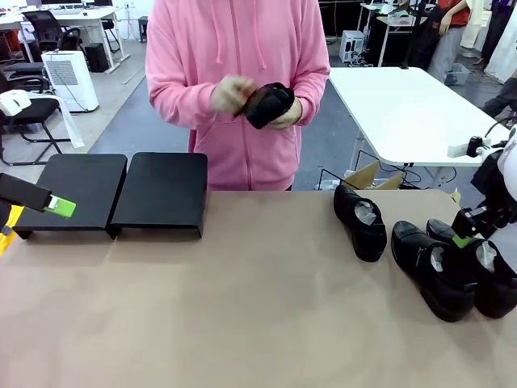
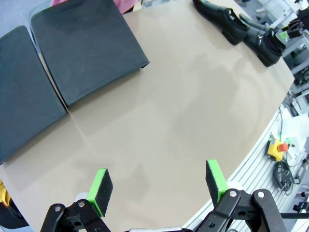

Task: Organize the shoes by placing them on the stand.
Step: Pick up one Shoe and place it in the middle of the table.

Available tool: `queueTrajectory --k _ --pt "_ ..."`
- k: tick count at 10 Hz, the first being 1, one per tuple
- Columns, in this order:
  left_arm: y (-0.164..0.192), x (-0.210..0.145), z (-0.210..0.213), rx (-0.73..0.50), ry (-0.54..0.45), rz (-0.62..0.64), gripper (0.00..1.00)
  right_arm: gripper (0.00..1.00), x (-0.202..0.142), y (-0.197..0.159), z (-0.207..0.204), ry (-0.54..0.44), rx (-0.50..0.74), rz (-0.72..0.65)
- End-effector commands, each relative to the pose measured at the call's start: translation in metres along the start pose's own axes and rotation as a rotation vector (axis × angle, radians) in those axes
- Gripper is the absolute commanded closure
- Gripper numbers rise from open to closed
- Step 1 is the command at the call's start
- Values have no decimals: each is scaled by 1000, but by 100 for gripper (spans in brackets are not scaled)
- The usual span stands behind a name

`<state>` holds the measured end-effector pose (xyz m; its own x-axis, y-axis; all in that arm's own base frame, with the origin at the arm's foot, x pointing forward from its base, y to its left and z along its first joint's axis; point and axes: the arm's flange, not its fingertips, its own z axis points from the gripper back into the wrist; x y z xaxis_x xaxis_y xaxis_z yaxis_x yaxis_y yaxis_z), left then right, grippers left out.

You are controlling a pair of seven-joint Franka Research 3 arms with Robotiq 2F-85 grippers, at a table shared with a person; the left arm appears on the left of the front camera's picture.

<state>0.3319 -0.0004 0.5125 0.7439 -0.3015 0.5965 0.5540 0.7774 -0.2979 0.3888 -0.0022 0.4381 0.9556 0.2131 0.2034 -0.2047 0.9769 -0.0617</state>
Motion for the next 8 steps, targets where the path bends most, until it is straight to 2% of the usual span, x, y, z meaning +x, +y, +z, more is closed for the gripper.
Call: queueTrajectory --k 1,4,8 --pt "1 0 1 -18 -8 -13 0 42 4 -13 -20 -30 45 -29" --pt "1 0 1 -18 -8 -13 0 42 11 -18 -36 -14 53 -89" --pt "1 0 1 -18 -8 -13 0 42 5 -7 -58 90 57 -90"
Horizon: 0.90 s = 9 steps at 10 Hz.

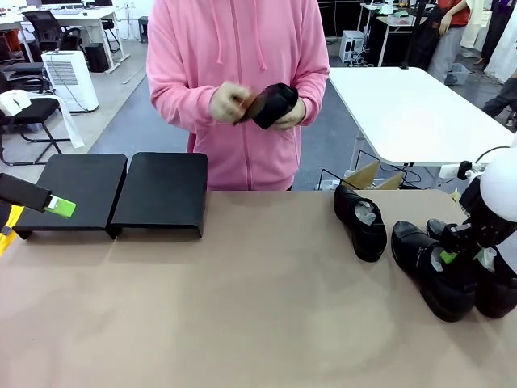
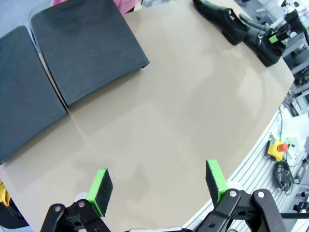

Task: Organize the shoes by placing them on the stand.
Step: Pick up one Shoe and place it in the middle of the table.

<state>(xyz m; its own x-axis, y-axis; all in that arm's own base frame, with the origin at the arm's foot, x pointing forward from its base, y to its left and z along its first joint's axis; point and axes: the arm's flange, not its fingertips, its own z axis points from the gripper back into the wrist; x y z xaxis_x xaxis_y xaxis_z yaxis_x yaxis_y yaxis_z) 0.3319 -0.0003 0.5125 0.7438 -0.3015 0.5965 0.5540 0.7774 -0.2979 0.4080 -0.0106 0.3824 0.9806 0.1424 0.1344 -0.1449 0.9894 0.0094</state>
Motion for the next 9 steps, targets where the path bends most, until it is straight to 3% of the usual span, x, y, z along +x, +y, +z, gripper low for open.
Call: queueTrajectory --k 1,9 --pt "1 0 1 -18 -8 -13 0 42 -3 2 -1 30 -4 -21" --pt "1 0 1 -18 -8 -13 0 42 -8 5 -28 89 6 -34"
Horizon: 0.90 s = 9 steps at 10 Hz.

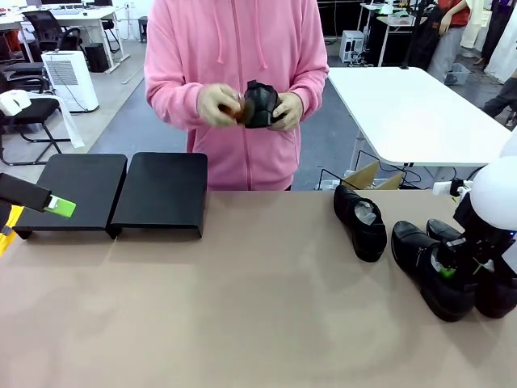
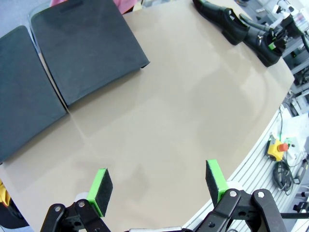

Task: Organize the shoes by placing them on the stand.
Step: Pick up one Shoe and place it in the middle of the table.

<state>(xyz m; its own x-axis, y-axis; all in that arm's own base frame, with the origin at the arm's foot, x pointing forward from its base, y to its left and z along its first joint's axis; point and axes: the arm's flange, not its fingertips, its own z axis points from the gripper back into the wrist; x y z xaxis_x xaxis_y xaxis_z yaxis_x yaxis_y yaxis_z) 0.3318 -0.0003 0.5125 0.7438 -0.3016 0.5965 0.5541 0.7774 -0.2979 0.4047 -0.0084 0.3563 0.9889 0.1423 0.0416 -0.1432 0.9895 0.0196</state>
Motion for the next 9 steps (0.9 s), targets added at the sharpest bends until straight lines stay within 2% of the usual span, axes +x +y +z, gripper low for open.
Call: queueTrajectory --k 1,4,5,8,9 --pt "1 0 1 -18 -8 -13 0 42 -2 1 -3 -6 -1 -32" --pt "1 0 1 -18 -8 -13 0 42 -3 1 -9 4 -5 -21" --pt "1 0 1 -18 -8 -13 0 46 -4 0 -11 -1 -7 -9" --pt "1 0 1 -18 -8 -13 0 96 -4 -1 -13 -1 -10 3" --pt "1 0 1 -18 -8 -13 0 100 -3 -1 -13 0 -12 5"
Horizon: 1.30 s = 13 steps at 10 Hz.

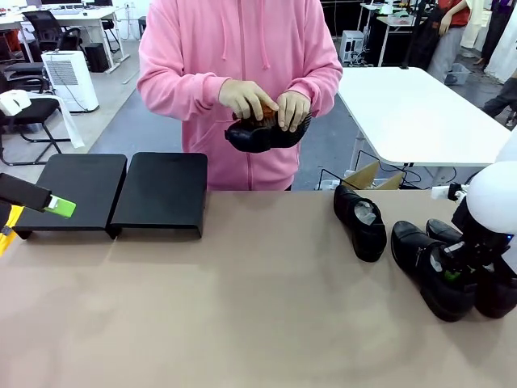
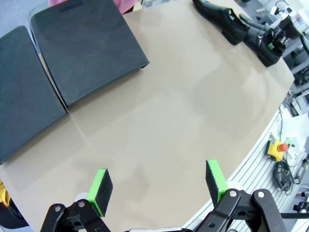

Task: Organize the shoes by placing them on the stand.
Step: Pick up one Shoe and place it in the middle of the table.

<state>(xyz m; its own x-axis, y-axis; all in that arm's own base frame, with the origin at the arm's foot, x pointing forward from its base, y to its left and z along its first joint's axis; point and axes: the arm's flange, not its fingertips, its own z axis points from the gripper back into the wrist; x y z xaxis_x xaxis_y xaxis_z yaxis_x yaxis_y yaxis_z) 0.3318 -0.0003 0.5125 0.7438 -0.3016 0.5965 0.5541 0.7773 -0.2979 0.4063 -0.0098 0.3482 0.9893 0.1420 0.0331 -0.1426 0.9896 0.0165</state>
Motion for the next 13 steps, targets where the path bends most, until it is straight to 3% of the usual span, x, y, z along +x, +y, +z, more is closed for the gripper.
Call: queueTrajectory --k 1,5,10,11,13 --pt "1 0 1 -18 -8 -13 0 100 -4 0 -5 -1 -13 3" --pt "1 0 1 -18 -8 -13 0 100 -6 8 12 -16 -22 -29" --pt "1 0 1 -18 -8 -13 0 100 -49 51 149 -387 -40 -91" --pt "1 0 1 -18 -8 -13 0 100 -58 65 163 -428 -24 -87" --pt "1 0 1 -18 -8 -13 0 100 -70 96 171 -429 144 -33"
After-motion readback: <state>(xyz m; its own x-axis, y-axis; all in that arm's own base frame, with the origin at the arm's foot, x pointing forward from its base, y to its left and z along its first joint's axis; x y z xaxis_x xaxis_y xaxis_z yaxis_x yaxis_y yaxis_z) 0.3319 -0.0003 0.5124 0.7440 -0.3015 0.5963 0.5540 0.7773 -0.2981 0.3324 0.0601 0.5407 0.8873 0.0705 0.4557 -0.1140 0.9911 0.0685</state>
